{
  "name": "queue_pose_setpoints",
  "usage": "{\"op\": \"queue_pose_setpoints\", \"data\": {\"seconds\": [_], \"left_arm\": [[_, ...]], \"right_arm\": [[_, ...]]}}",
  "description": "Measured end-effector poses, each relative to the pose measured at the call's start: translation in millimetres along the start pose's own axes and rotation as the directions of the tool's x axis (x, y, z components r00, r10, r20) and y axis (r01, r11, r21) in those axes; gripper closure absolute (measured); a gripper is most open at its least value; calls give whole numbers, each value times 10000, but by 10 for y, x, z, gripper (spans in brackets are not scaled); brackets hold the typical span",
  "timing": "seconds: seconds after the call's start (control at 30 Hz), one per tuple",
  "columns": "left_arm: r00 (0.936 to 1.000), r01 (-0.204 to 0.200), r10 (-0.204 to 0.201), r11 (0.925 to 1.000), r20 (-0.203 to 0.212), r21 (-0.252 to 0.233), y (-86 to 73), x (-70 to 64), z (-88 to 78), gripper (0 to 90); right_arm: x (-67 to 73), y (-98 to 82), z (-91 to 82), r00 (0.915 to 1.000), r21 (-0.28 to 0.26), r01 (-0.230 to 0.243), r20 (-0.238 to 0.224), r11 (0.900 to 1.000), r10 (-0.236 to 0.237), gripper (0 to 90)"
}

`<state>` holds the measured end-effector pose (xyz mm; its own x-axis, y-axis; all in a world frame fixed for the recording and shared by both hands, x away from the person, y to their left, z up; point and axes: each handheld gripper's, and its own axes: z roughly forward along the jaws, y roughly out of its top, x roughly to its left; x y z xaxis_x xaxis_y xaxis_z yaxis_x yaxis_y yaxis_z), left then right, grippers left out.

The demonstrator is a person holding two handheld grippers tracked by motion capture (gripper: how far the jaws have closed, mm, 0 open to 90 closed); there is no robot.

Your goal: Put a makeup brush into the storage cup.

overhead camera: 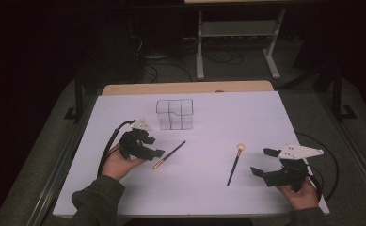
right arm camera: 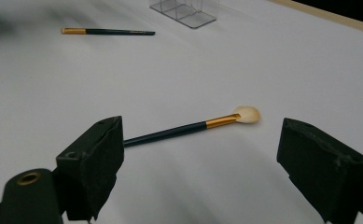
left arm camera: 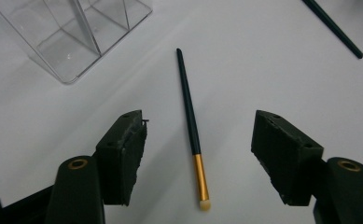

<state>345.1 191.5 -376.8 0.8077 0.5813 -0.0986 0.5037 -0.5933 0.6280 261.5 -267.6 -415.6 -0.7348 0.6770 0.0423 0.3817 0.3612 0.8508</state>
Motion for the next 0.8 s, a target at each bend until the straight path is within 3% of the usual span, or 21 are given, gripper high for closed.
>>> {"op": "queue_pose_setpoints", "data": {"seconds": [0.37,0.53,0.73,0.8], "left_arm": [[9999,17,-7,9964,-114,849,24,39,213,481],[10000,23,-21,9954,-21,955,29,24,270,514],[9999,-100,105,9900,-31,1409,33,19,343,560],[10000,29,-25,9900,-25,1414,30,11,369,576]], "right_arm": [[4,6,-1,10000,54,78,-35,10000,-78,139],[6,7,-1,10000,66,62,-40,10000,-62,139],[5,7,4,10000,74,88,-39,9999,-88,139],[6,5,6,9999,59,89,-62,9999,-88,139]]}}
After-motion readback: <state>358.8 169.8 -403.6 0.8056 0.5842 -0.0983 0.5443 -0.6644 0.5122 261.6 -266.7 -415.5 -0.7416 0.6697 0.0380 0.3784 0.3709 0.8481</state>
